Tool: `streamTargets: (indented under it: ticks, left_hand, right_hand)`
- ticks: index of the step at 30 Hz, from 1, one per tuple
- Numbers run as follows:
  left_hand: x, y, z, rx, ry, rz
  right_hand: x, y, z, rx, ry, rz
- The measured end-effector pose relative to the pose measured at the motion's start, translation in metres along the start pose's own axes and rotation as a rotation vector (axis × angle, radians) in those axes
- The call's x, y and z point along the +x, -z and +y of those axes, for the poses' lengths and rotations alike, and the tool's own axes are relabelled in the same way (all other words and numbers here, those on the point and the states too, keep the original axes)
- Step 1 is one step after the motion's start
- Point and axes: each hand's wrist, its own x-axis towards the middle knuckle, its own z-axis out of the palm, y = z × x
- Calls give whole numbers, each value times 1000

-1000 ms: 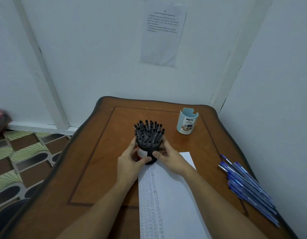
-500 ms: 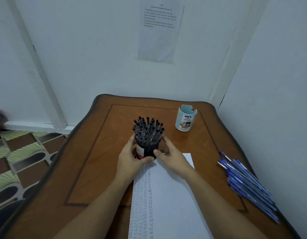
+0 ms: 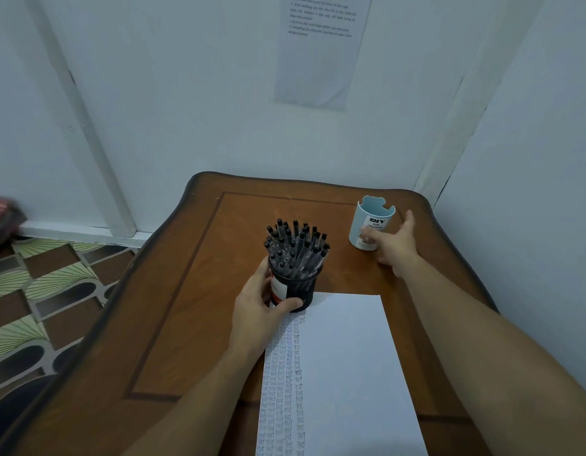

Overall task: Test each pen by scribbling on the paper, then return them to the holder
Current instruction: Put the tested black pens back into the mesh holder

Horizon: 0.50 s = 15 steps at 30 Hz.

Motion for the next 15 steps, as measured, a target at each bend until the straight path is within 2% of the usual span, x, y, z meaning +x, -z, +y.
streamTargets:
  ticks: [8,15]
  left_hand:
    - [1,-1,-2,-9,-9,-6]
    - [-2,-1,3,28,-8,-7]
  right_hand:
    - [-10,-5,-7,32,68,-48]
    - [-97,33,22,48,239,-192]
